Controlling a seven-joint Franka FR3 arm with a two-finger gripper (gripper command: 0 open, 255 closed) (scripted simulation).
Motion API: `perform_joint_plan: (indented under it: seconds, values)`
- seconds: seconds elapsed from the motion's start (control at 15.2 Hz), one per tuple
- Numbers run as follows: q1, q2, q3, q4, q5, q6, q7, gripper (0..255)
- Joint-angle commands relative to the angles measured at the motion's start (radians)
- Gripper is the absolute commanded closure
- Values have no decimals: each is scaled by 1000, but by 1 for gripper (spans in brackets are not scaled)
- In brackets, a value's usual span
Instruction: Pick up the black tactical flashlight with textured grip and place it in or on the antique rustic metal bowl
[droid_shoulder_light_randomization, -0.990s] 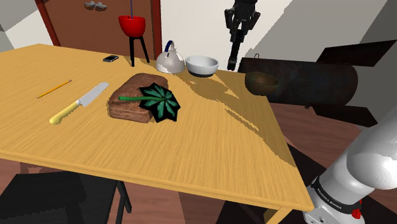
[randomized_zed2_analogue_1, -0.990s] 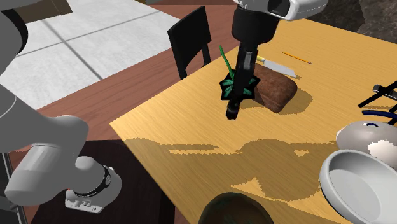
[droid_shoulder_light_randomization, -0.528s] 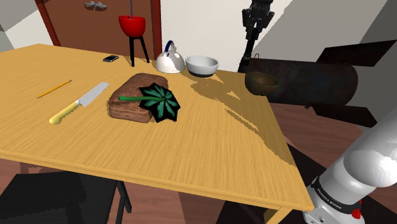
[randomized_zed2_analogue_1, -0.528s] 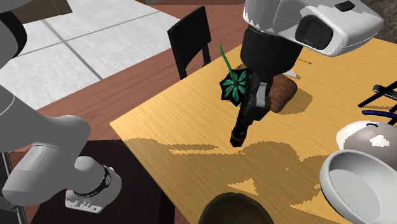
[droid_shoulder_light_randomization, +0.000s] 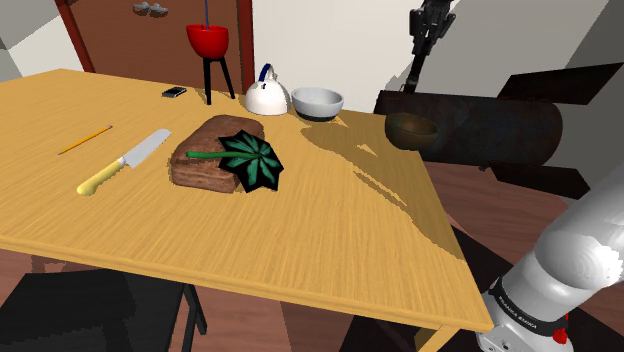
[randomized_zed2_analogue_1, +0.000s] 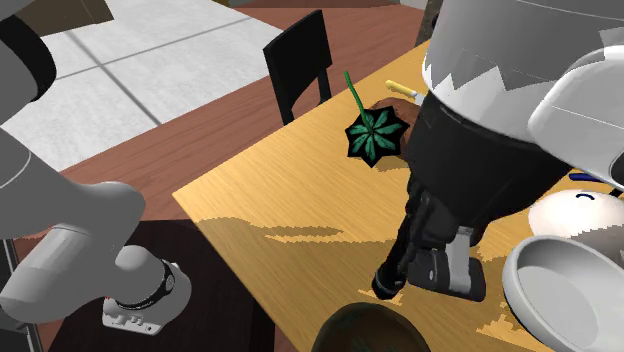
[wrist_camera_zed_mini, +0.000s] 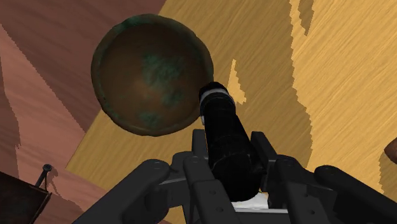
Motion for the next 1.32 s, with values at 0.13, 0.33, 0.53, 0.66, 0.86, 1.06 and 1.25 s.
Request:
perform_joint_plan:
  seconds: [0.13,0.33,0.53,0.66,0.86,1.06,1.25]
  values:
    - [-49,39,-52,57,1,-17,-102,255]
    - [-77,68,-80,87,5,-18,-158,255]
    - [-76,44,-79,13,2,32,-156,255]
    - [-75,30,-78,-32,1,64,-155,255]
    - [-75,12,-78,-97,-1,110,-153,255]
    - [-74,-3,-77,-156,-3,154,-152,255]
    - [-74,-16,-77,-212,-4,198,-151,255]
